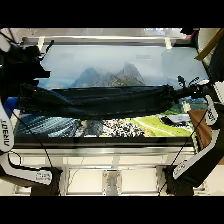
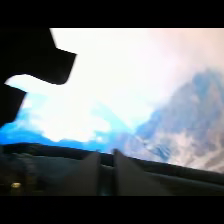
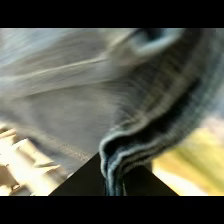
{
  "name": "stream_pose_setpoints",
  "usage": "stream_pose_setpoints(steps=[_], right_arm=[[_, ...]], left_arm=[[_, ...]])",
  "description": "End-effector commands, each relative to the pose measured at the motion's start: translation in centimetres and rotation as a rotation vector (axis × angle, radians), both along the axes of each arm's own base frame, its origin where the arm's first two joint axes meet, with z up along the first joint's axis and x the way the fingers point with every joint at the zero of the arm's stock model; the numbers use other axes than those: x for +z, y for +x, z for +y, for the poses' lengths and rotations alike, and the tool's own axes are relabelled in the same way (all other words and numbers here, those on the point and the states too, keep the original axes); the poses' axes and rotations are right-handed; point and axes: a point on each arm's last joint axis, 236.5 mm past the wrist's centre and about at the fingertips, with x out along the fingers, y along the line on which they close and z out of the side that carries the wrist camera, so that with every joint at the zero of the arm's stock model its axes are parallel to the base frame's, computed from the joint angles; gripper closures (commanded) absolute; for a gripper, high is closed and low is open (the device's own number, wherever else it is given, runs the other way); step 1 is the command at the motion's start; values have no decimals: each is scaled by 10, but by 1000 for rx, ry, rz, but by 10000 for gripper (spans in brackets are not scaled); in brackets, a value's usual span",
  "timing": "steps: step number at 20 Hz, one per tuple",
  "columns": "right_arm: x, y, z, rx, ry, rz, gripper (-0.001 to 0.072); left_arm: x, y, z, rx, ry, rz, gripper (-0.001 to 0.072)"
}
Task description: Fold the clothes and pants, and hang the long-sleeved shirts on hangers.
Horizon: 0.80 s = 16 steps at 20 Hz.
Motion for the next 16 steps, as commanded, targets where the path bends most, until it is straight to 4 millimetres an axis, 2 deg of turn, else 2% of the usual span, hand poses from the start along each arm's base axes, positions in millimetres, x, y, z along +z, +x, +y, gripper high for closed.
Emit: stream_pose_setpoints(steps=[1, 4, 7, 9, 11, 13, 16], right_arm=[[57, -2, 21, 45, 101, -89, 681], [122, -3, 31, 32, 105, -194, 681], [166, -9, 52, 50, 60, -276, 681], [182, -13, 75, 76, 45, -297, 681], [194, -19, 99, 120, 48, -306, 681], [208, -19, 125, 163, 47, -334, 681], [225, -12, 159, 212, -9, -415, 681]], left_arm=[[-37, 10, -91, -201, -63, 63, 670], [-94, -2, -208, -411, -197, 181, 670], [-143, -40, -330, -658, -303, 270, 671], [-174, -66, -380, -743, -295, 317, 671], [-201, -89, -408, -793, -283, 376, 671], [-222, -107, -426, -827, -271, 419, 671], [-236, -116, -434, -841, -263, 443, 670]])
